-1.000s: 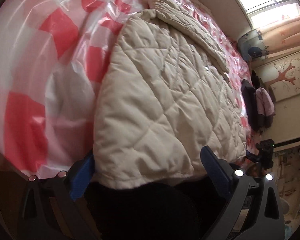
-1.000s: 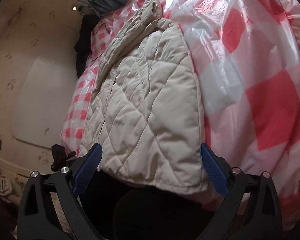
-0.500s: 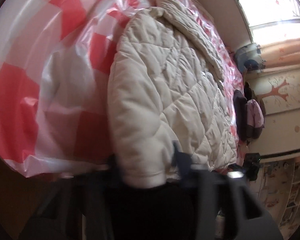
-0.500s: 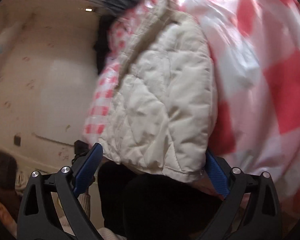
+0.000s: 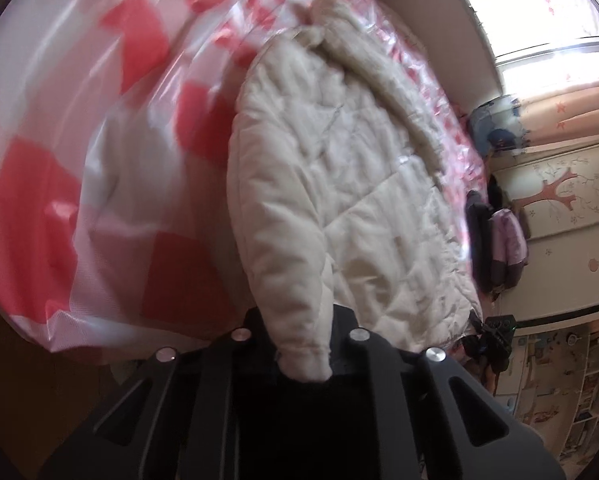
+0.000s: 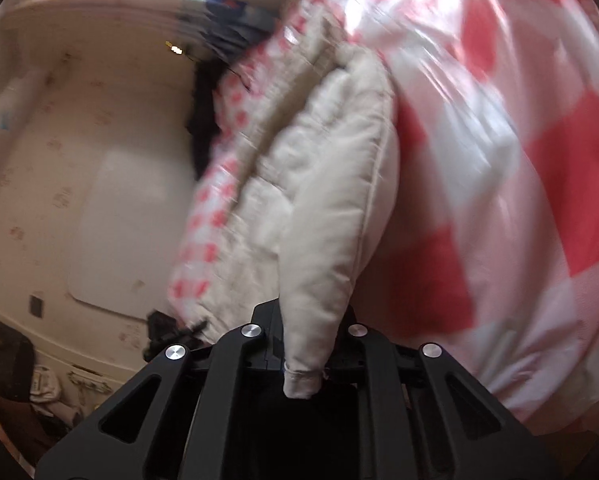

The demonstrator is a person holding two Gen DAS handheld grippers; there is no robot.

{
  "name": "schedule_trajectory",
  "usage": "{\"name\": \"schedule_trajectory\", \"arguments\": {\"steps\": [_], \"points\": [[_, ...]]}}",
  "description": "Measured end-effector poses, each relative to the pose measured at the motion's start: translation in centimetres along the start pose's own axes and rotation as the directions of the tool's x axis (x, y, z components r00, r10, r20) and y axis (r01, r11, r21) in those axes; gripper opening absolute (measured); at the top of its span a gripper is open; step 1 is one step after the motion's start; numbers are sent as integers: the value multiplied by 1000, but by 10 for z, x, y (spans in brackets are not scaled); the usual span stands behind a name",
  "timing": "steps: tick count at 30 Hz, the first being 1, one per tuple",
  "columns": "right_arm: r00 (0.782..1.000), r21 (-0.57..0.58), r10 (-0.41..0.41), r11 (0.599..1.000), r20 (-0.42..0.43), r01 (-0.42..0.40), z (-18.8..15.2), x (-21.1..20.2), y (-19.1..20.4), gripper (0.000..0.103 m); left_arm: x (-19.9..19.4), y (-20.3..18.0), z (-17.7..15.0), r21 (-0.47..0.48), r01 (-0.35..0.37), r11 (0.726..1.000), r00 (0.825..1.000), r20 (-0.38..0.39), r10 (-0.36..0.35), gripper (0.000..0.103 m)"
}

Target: Fold large clothes

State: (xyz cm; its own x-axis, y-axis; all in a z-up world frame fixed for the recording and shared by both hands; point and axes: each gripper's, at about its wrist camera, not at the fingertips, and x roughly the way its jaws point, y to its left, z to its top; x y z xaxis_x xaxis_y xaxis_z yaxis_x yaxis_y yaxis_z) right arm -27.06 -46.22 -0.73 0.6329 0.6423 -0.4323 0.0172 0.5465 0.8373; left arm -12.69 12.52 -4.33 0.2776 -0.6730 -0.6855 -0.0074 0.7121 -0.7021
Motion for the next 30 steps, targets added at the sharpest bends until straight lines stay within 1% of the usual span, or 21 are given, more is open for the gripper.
{"name": "schedule_trajectory", "arguments": {"steps": [2, 4, 7, 9, 12, 16, 18, 19, 20, 21, 22, 23, 24, 25, 26, 27, 28, 29, 30], "points": [[999, -18, 42, 999, 30, -41, 4, -7, 14, 10, -13, -15, 2, 4, 26, 1000, 999, 40, -26, 13], [995, -49, 88, 995, 42, -86, 6, -14, 32, 10, -29, -34, 2, 37, 51, 998, 996, 72, -53, 12], [992, -104, 118, 988, 39, -113, 3, -25, 59, 10, -52, -58, -4, 90, 84, 992, 991, 98, -93, 12], [991, -139, 132, 982, 36, -126, -1, -39, 75, 10, -70, -71, -12, 123, 100, 987, 987, 112, -114, 12], [988, -169, 148, 976, 36, -140, -13, -59, 92, 10, -91, -79, -27, 145, 120, 982, 983, 119, -137, 12], [988, -200, 154, 969, 30, -145, -46, -99, 109, 10, -128, -75, -65, 169, 140, 976, 979, 124, -162, 12], [989, -211, 146, 967, 11, -140, -67, -119, 113, 10, -144, -70, -88, 186, 145, 972, 978, 121, -169, 12], [991, -212, 131, 968, -16, -132, -78, -127, 111, 10, -148, -64, -103, 221, 146, 964, 981, 91, -169, 12], [993, -210, 105, 971, -60, -115, -89, -133, 106, 13, -147, -60, -111, 244, 148, 958, 984, 57, -166, 13], [990, -195, 65, 977, -122, -88, -102, -132, 94, 18, -145, -51, -121, 267, 131, 955, 989, 27, -143, 16], [986, -177, 42, 982, -163, -71, -110, -136, 84, 32, -134, -37, -134, 280, 121, 952, 993, -40, -115, 22], [976, -147, 16, 988, -215, -48, -119, -132, 67, 42, -125, -24, -140, 283, 115, 952, 992, -84, -95, 34], [964, -114, -29, 993, -264, -2, -129, -129, 45, 56, -119, -12, -145, 277, 95, 956, 992, -104, -69, 42], [958, -77, -53, 997, -283, 32, -133, -128, 26, 59, -110, 9, -151, 250, 88, 964, 989, -139, -54, 47], [955, -28, -49, 999, -292, 43, -136, -131, 6, 59, -107, 21, -153, 227, 108, 968, 985, -157, -73, 59], [958, 7, -36, 999, -283, 40, -138, -136, -8, 60, -106, 35, -154, 204, 129, 970, 982, -161, -97, 67], [968, 51, -18, 998, -252, 32, -137, -144, -26, 64, -110, 53, -153, 168, 132, 977, 985, -134, -110, 71], [975, 86, -7, 996, -222, 27, -135, -151, -38, 67, -114, 67, -152, 126, 138, 982, 986, -107, -125, 83], [981, 113, 7, 993, -195, 16, -134, -157, -49, 72, -119, 80, -151, 82, 154, 985, 986, -78, -148, 92]]}}
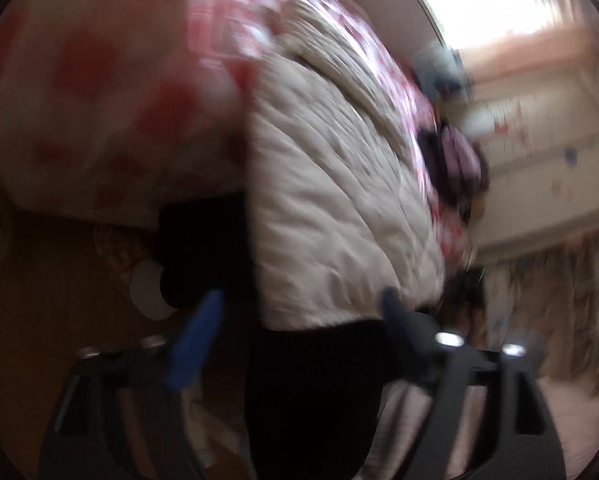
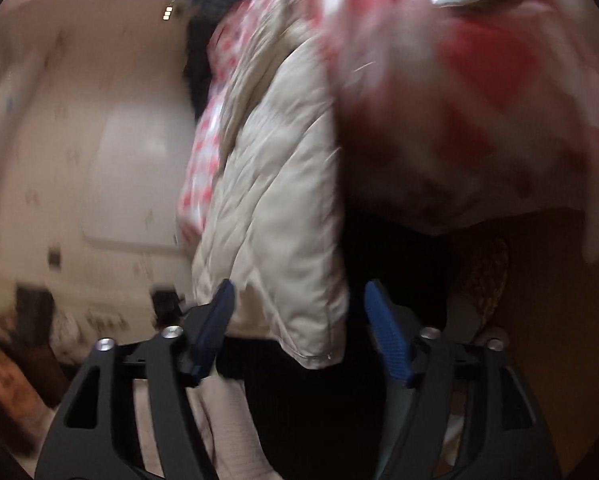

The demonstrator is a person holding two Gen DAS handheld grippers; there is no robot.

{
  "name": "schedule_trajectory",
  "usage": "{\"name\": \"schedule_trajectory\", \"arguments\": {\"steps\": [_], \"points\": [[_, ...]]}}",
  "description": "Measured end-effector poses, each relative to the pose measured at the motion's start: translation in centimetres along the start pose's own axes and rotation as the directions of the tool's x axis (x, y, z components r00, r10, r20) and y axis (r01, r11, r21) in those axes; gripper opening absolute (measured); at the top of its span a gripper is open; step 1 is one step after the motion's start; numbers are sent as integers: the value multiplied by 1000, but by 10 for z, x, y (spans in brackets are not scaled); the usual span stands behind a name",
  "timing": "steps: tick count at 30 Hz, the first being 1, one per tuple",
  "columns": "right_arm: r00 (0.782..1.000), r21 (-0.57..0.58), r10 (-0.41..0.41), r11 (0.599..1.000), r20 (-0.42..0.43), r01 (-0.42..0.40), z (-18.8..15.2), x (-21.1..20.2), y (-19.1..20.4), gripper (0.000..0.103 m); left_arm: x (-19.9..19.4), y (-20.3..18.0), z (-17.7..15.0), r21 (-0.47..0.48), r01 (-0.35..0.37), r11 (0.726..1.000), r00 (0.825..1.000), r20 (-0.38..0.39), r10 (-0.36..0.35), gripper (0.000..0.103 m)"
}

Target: Fold large clothes

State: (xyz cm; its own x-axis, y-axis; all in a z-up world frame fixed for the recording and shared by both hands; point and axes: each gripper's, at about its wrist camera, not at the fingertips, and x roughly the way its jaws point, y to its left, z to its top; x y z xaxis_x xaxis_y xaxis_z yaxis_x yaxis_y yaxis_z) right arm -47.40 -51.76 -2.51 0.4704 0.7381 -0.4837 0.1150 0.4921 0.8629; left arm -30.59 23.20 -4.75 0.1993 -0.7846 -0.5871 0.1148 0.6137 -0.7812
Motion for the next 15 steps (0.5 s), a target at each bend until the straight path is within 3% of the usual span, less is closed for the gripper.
{"name": "schedule_trajectory", "arguments": {"steps": [4, 10, 15], "points": [[996, 30, 81, 996, 41, -82, 10, -4, -24, 79, -16, 41, 7, -91, 76, 993, 992, 108, -66, 95], [984, 19, 175, 985, -32, -174, 27, 51, -27, 85, 22, 63, 23, -149, 140, 979, 987, 94, -126, 95], [971, -6, 215, 976, -102, -217, 29, 91, -12, 89, 59, 46, 33, -116, 204, 972, 978, 54, -199, 95]]}}
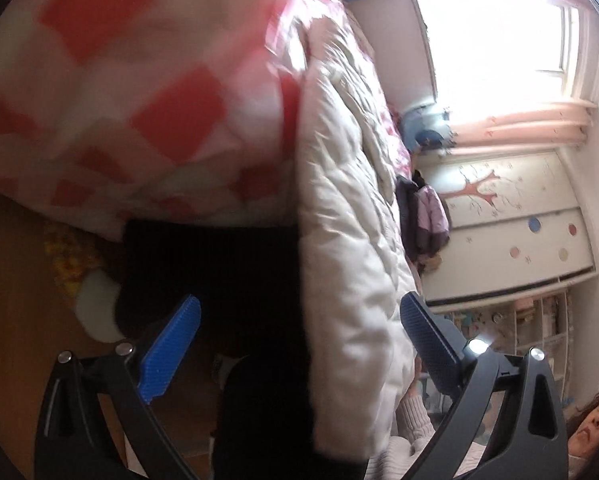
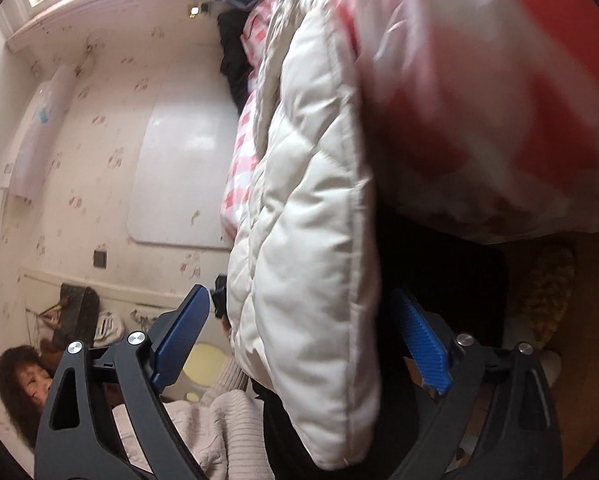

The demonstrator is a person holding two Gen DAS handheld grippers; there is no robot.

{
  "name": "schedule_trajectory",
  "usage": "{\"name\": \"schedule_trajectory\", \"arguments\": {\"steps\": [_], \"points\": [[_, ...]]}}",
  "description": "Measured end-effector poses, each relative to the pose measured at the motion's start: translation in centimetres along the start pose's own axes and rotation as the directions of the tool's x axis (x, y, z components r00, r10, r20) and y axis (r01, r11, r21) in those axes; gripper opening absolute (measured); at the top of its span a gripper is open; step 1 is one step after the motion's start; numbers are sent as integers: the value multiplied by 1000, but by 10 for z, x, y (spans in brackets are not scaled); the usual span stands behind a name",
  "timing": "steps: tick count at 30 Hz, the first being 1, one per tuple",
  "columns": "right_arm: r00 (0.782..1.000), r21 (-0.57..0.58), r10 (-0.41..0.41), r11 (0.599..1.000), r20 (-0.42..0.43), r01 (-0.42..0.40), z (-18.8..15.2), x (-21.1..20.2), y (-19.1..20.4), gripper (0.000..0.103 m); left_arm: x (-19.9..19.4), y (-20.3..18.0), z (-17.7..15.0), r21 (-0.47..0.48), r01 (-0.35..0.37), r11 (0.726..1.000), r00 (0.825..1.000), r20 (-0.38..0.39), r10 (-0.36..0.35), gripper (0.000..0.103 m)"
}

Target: Fold large clothes

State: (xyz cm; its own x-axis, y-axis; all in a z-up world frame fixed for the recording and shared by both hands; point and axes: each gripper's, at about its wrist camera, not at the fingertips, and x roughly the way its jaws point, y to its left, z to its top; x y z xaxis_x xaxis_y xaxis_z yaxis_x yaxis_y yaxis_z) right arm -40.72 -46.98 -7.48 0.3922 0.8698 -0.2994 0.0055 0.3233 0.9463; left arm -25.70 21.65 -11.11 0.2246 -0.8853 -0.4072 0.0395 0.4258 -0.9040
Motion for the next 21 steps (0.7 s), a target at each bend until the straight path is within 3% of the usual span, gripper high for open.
{"name": "schedule_trajectory", "arguments": {"steps": [5, 8, 11, 14, 16, 18, 21], "points": [[999, -33, -13, 999, -30, 12, 3, 17, 6, 89, 26, -17, 0, 65, 11, 998, 996, -89, -5, 95], [1000, -77, -22, 997, -17, 21, -4, 20, 14, 87, 28, -26, -3, 90, 0, 996, 996, -92, 9, 95], [1000, -98, -27, 995, -13, 25, -12, 17, 18, 77, 22, -26, -4, 73, 0, 997, 998, -68, 5, 95], [1000, -115, -23, 993, 9, 24, -18, 13, 19, 58, 15, -25, -3, 74, -1, 997, 999, -43, 5, 95], [999, -132, -18, 991, 31, 22, -22, 5, 22, 41, 17, -29, -4, 82, -20, 996, 999, -41, 23, 81], [998, -146, -20, 989, 56, 28, -25, -2, 26, 32, 24, -32, -4, 99, -63, 993, 996, -59, 69, 49], [992, -165, -20, 986, 124, 40, -32, -12, 39, 23, 27, -44, -11, 117, -136, 984, 990, -30, 140, 29]]}}
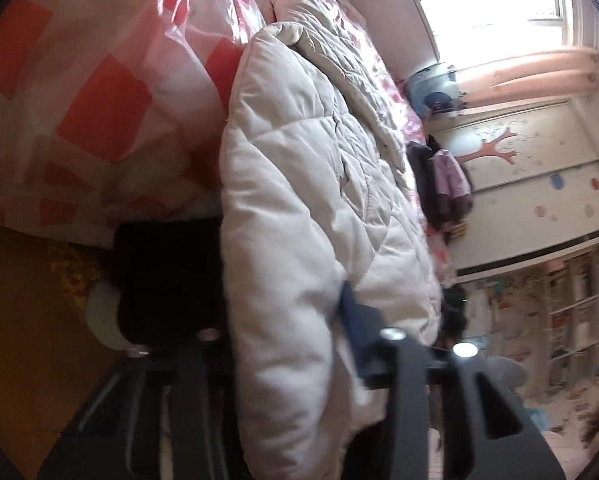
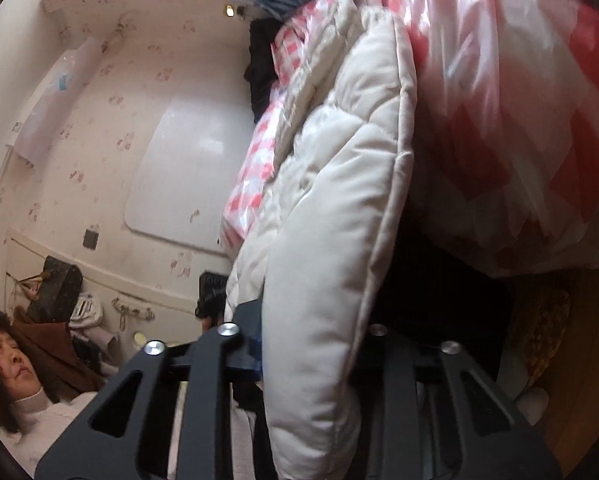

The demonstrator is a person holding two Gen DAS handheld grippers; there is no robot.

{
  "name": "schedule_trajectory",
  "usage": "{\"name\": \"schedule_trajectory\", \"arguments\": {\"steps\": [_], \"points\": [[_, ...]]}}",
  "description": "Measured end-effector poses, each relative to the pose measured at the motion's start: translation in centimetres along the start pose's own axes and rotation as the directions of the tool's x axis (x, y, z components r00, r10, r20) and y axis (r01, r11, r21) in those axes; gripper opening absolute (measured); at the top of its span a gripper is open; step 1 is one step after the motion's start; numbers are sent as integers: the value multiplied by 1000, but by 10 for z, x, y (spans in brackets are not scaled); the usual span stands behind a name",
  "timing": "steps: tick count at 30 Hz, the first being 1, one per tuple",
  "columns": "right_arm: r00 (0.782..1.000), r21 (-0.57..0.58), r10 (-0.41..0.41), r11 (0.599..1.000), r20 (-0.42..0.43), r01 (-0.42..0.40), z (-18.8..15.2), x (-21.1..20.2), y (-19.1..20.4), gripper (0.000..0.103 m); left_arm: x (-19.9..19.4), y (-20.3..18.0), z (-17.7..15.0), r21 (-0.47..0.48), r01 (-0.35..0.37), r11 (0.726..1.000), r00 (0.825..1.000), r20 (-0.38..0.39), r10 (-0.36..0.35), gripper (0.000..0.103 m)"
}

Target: Fold large clothes

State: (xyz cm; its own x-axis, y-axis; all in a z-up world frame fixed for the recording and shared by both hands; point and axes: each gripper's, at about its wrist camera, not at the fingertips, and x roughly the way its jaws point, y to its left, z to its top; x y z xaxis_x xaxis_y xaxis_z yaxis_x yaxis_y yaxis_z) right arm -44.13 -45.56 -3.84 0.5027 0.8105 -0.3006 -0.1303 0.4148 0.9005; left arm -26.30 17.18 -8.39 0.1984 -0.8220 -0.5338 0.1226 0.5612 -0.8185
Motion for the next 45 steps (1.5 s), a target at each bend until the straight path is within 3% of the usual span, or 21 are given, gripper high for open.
{"name": "schedule_trajectory", "arguments": {"steps": [3, 8, 12, 14, 15, 16, 17, 18, 20, 21, 22, 23, 24, 27, 29, 36, 40, 45], "points": [[997, -15, 53, 999, 64, -52, -4, -13, 12, 21, -10, -9, -4, -4, 13, 1000, 998, 54, -13, 19], [982, -63, 140, 989, 128, -133, -15, -25, 43, 21, -37, -26, -11, 31, 73, 997, 989, 129, -76, 17], [989, -68, 135, 989, 59, -131, -17, -23, 46, 24, -45, -38, -17, 81, 64, 995, 991, 112, -73, 17], [995, -20, 99, 995, -9, -99, -15, -18, 32, 40, -38, -32, -16, 92, 69, 993, 996, 55, -75, 17], [996, 5, 79, 997, -32, -79, -13, -16, 24, 58, -36, -28, -15, 83, 79, 993, 996, 43, -83, 21], [997, 23, 61, 998, -40, -61, -11, -17, 16, 66, -30, -18, -14, 65, 99, 993, 995, 13, -100, 27], [998, 42, 53, 998, -43, -51, -9, -17, 9, 66, -27, -14, -12, 51, 102, 993, 995, 3, -102, 48], [997, 60, 64, 996, -46, -61, -7, -16, 1, 66, -23, -7, -10, 31, 88, 996, 996, 11, -88, 60], [998, 46, 59, 997, -35, -57, -6, -13, 0, 65, -18, 2, -9, -6, 100, 995, 995, 22, -100, 60], [998, 32, 49, 998, -26, -49, -6, -12, 3, 53, -17, 4, -9, -14, 106, 994, 994, 30, -106, 60], [999, 12, 35, 999, -16, -35, -6, -11, 8, 30, -16, 2, -9, -11, 97, 995, 994, 42, -97, 60], [1000, -6, 13, 1000, -2, -13, -7, -10, 13, 19, -15, -1, -11, -1, 78, 997, 996, 49, -78, 48], [1000, -16, 6, 1000, 20, -6, -9, -11, 18, 17, -16, -4, -12, 7, 54, 999, 997, 53, -54, 25], [998, -37, -3, 999, 61, 6, -14, -12, 31, 13, -24, -18, -15, 5, 22, 1000, 993, 112, -22, 14], [993, -50, 40, 998, 112, -35, -17, -18, 43, 13, -35, -30, -18, 22, 29, 999, 986, 163, -32, 12], [952, -105, 236, 970, 194, -219, -28, -35, 73, 12, -72, -71, -27, 113, 169, 979, 949, 249, -192, 12], [926, -119, 295, 954, 234, -273, -31, -46, 80, 12, -89, -79, -30, 124, 217, 968, 929, 278, -244, 12], [909, -134, 329, 943, 254, -304, -15, -49, 85, 12, -92, -81, -15, 89, 254, 963, 908, 322, -269, 12]]}}
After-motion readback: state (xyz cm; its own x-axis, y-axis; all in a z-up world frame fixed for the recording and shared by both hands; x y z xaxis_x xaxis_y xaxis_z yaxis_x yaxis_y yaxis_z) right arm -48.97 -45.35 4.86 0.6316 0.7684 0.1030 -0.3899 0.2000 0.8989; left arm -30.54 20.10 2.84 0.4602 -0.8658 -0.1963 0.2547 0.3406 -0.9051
